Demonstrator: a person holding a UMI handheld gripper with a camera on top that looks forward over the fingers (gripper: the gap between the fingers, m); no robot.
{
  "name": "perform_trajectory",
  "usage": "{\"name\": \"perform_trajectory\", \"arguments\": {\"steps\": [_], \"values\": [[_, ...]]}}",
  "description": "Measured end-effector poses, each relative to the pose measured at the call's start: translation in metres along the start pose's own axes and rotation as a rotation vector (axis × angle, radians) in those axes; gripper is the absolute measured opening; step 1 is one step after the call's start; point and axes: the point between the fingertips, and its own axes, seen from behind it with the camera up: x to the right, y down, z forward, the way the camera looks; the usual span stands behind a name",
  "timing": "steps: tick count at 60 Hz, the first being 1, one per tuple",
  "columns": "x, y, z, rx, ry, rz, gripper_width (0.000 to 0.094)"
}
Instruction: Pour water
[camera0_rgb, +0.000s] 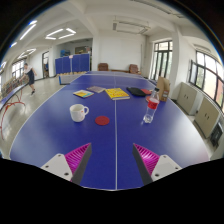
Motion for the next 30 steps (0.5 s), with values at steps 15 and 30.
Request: {"name": "perform_trajectory", "arguments": {"steps": [15,30], "values": [[0.162,-0.024,0.155,0.055,0.121,0.031,0.0852],[0.261,-0.088,0.298,0.157,0.169,0.026,0.0848]]}}
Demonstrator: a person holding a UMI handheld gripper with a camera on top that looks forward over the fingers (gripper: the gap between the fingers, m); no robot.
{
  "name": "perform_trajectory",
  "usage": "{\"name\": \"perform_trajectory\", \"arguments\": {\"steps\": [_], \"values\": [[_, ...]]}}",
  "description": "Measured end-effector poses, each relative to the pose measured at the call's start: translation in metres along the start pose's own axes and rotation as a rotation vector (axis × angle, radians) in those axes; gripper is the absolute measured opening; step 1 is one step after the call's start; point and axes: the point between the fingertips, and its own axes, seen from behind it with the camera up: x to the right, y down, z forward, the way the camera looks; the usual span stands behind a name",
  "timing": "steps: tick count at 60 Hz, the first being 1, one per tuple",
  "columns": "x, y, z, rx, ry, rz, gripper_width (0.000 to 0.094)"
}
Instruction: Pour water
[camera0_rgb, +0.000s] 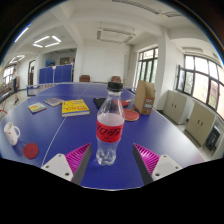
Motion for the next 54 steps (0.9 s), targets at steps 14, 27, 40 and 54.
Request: {"name": "perform_trajectory", "arguments": {"steps": [14,27,40,54], "values": [[-0.017,-0.023,0.071,0.082,-0.065,-0.037,0.0694],[-0.010,-0.028,0.086,0.138,0.002,0.023,0.0400],[0.007,-0.044,0.065,0.147,0.083,-0.042,0.0344],[0.017,-0.147,-0.010,0.276,0.357,-0.409,0.0344]]}}
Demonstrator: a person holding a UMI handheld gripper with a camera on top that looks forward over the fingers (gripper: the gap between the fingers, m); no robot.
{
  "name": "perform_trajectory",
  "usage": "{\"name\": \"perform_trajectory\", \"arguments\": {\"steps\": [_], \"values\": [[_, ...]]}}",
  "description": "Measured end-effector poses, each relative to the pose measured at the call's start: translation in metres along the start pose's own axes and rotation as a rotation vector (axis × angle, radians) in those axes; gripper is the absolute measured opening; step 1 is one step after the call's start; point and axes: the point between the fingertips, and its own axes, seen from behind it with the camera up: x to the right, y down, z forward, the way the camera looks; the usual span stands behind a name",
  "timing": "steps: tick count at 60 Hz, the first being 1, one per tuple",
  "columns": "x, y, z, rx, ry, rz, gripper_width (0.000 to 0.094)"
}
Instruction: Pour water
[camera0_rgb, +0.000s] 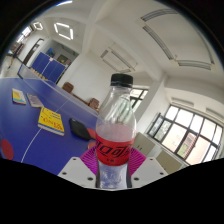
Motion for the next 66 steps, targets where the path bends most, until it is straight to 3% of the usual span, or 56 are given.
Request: {"name": "perform_trajectory", "arguments": {"steps": [12,20,27,37,52,60,66], "values": [[-0.012,-0.164,-0.069,0.277,0.202,-0.584,0.0346],[-0.104,-0.241,-0.108,0.475,0.182,-0.992,0.0345],[-0.194,-0.254,-0.125,0.579,0.117,-1.305,0.0343],[-0.286,-0.234,-0.130,0.699,0.059,-1.666,0.0342],[-0.315,-0.221,-0.134,0.658,0.022,-1.738,0.0343],[-0.288,-0.250,-0.138,0.655,0.035,-1.587,0.0343],[-0.233,-0.292,-0.151,0.592,0.030,-1.247,0.0342]]}}
